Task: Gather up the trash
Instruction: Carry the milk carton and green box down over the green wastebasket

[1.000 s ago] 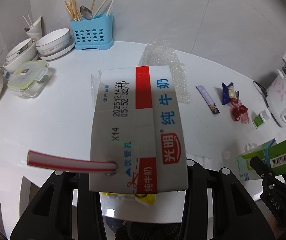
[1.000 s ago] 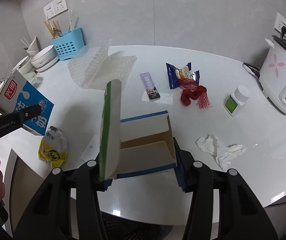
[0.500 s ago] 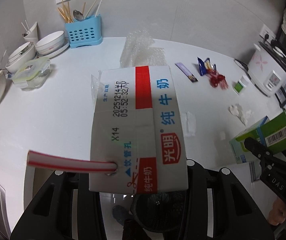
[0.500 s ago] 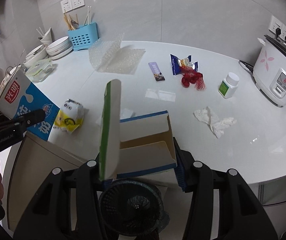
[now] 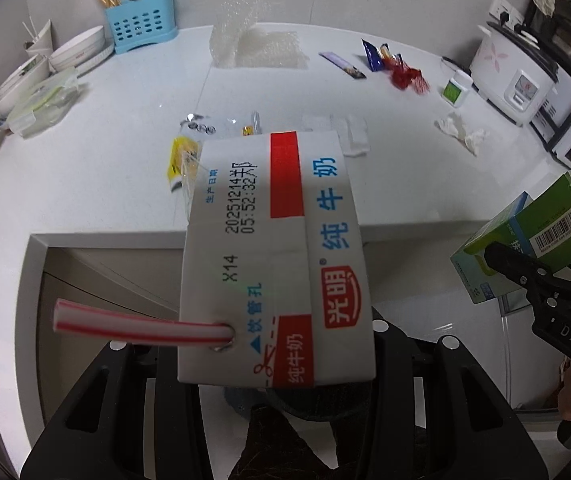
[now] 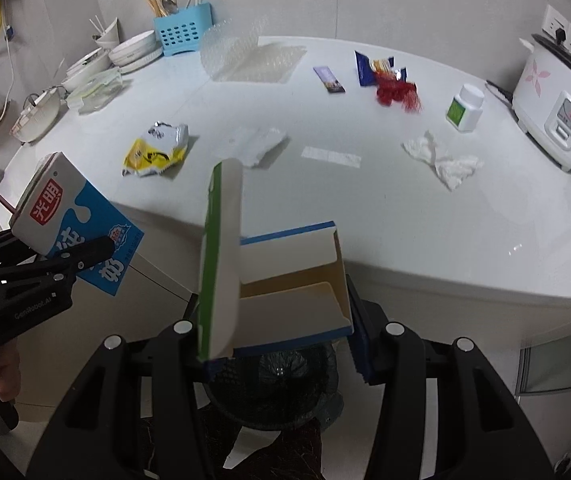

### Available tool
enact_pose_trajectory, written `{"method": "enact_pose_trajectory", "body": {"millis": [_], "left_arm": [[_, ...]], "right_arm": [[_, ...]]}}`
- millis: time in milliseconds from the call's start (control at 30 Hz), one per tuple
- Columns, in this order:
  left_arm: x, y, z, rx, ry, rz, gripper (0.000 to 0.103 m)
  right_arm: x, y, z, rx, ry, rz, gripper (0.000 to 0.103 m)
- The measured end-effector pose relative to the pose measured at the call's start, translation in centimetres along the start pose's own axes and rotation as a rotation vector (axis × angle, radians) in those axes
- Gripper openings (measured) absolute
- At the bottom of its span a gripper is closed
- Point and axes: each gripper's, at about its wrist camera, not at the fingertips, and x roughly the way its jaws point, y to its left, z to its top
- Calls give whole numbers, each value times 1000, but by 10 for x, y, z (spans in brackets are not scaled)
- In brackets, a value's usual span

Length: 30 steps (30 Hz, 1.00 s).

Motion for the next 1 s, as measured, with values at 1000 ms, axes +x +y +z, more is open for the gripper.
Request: {"method": "enact_pose_trajectory", "body": {"millis": [1000], "left_arm": [[107,-24,-118,-38,130,55,40]], "right_arm": [[133,-5,-127,29,192,0,47]]}}
